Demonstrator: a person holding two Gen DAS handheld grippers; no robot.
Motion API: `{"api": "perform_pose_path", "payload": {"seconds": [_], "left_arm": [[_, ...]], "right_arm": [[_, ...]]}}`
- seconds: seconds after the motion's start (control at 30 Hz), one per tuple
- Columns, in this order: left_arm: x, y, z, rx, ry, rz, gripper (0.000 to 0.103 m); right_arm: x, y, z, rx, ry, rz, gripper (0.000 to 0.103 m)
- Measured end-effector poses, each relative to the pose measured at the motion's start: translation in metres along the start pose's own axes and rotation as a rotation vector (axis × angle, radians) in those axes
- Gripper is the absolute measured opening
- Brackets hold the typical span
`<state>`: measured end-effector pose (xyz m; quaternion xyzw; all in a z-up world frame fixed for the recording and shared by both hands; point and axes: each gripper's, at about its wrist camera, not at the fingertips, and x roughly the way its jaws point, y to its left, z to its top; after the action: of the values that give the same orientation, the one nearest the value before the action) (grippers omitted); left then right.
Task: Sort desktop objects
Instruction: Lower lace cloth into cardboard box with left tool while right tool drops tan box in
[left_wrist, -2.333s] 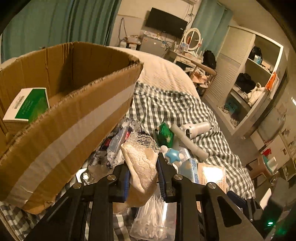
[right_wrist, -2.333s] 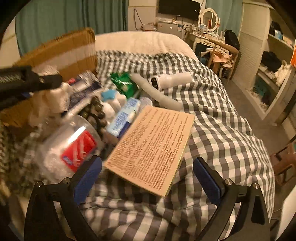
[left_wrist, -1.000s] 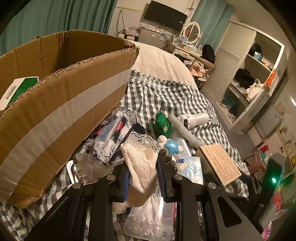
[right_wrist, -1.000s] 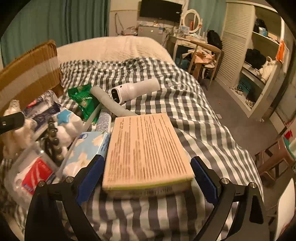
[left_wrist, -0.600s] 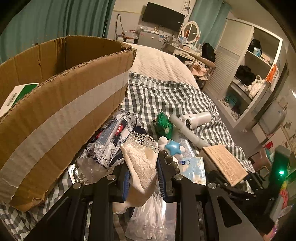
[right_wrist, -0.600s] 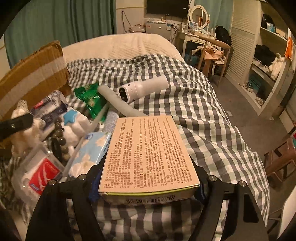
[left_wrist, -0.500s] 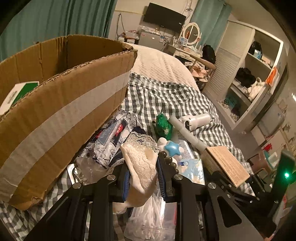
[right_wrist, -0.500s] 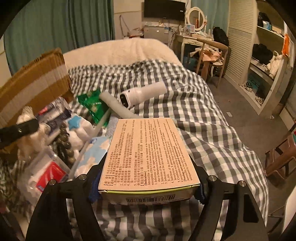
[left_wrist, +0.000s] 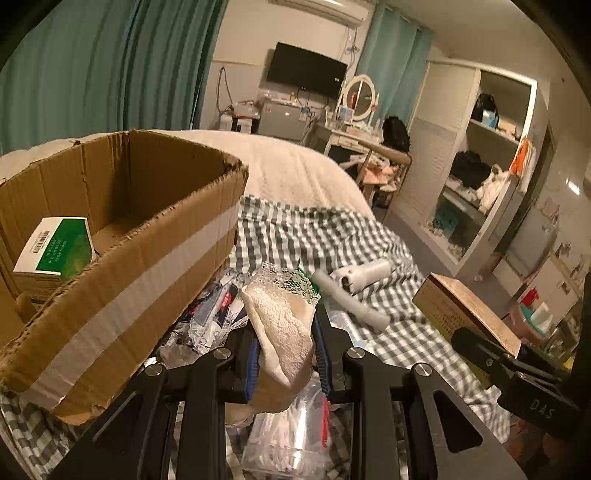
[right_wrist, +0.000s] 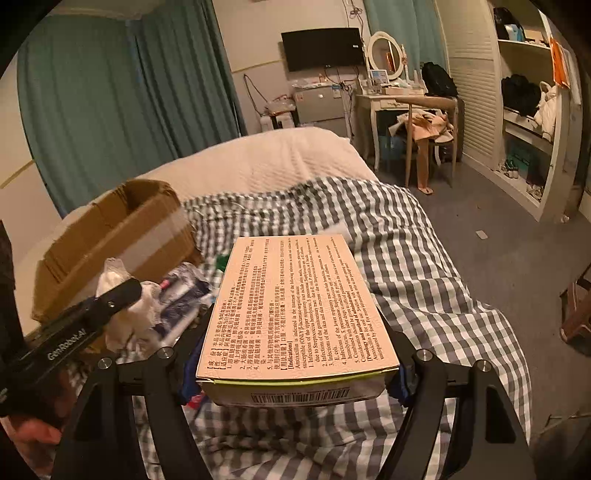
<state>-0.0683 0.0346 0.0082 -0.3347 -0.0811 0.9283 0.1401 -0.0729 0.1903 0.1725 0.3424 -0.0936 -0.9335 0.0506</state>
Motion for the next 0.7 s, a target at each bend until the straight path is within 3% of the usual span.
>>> {"api": "perform_pose_path", "payload": {"seconds": [0.17,0.33,0.53,0.7], "left_arm": [[-0.012,-0.001,0.005,0.0,-0.016,0.006,0.026],[-0.041,-0.001,0.023,-0.013,-0.096,0.003,0.026],[-0.071,0.009,0.065,-0.046,-0.234,-0.007,0.026],[-0.088,0.035,0.11,-0.089,-0.28,0.007,0.026]], "right_arm": [[-0.016,0.019,0.006,-0.018,-0.008,0.023,0.075],[-0.03,0.044,0.018,-0.071,-0.03,0.048,0.075],[-0.043,0.089,0.039,-0.202,-0.062,0.048,0.075],[-0.048,0.122,0.072,-0.209,-0.105,0.108,0.075]]}}
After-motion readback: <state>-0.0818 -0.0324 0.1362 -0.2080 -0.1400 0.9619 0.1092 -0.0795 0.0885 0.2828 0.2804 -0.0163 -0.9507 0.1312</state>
